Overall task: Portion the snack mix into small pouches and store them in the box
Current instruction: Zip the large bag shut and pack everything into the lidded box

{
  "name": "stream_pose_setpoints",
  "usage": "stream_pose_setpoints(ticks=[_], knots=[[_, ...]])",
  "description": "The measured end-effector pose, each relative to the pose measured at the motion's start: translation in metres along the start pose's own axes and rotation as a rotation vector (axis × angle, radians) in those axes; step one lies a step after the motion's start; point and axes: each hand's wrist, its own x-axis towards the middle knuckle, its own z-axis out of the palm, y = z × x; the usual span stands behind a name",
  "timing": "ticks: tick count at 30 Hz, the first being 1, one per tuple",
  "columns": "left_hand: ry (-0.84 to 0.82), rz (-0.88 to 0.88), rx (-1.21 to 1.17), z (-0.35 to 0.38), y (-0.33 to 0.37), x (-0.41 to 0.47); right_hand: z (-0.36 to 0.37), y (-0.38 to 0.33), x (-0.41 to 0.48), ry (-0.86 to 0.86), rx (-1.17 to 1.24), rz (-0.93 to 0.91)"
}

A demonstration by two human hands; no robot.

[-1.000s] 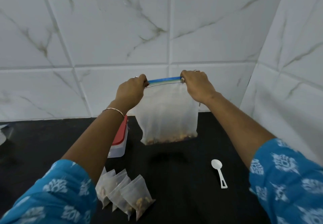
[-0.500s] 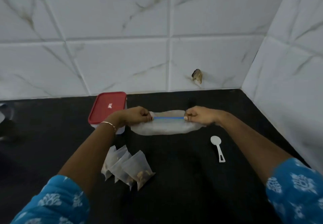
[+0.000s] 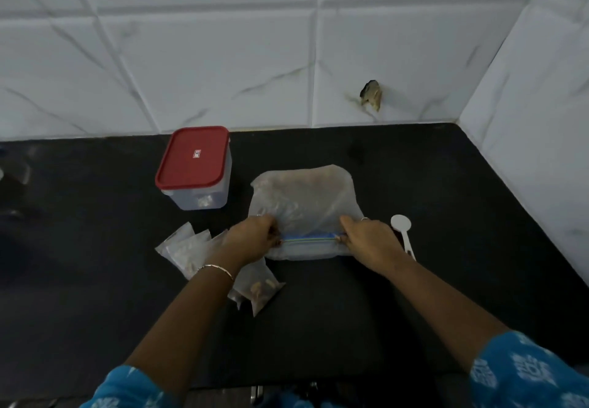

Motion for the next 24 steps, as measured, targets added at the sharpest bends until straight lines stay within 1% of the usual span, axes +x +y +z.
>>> stream_pose_setpoints(ticks=[1, 2, 4, 5, 6, 8, 10, 13, 14, 16, 19, 20, 22, 24], knots=[[0.083, 0.048, 0.091, 0.002, 0.003, -0.004, 0.005, -0.002, -0.004, 0.102, -0.081, -0.018], [0.166, 0.118, 0.195, 0.004, 0.007, -0.008, 0.006, -0.005, -0.007, 0.170, -0.121, -0.045], [0.260, 0.261, 0.335, 0.012, 0.014, -0.012, 0.011, -0.008, -0.009, 0.225, -0.081, -0.142], [0.260, 0.299, 0.344, 0.017, 0.016, -0.012, 0.012, -0.009, -0.010, 0.234, -0.029, -0.198], [0.243, 0.297, 0.310, 0.020, 0.018, -0.013, 0.014, -0.008, -0.011, 0.239, 0.044, -0.229], [0.202, 0.230, 0.182, 0.023, 0.020, -0.016, 0.015, -0.006, -0.015, 0.224, 0.197, -0.206], [0.160, 0.217, 0.143, 0.022, 0.020, -0.020, 0.015, -0.003, -0.020, 0.176, 0.249, -0.167], [0.138, 0.229, 0.181, 0.021, 0.018, -0.022, 0.012, 0.004, -0.021, 0.091, 0.251, -0.202], [0.126, 0.207, 0.172, 0.018, 0.018, -0.019, 0.009, 0.007, -0.018, 0.067, 0.274, -0.189], [0.073, 0.133, 0.059, 0.003, 0.016, -0.010, 0.000, 0.014, -0.006, -0.017, 0.373, -0.074], [0.001, 0.058, -0.233, -0.026, 0.012, 0.003, -0.018, 0.023, 0.017, -0.111, 0.557, 0.075], [-0.014, 0.038, -0.295, -0.032, 0.009, 0.008, -0.022, 0.026, 0.024, -0.147, 0.634, 0.112], [-0.042, -0.003, -0.354, -0.036, 0.004, 0.017, -0.028, 0.026, 0.035, -0.243, 0.724, 0.182], [-0.042, -0.040, -0.345, -0.030, 0.001, 0.025, -0.026, 0.021, 0.042, -0.295, 0.673, 0.238]])
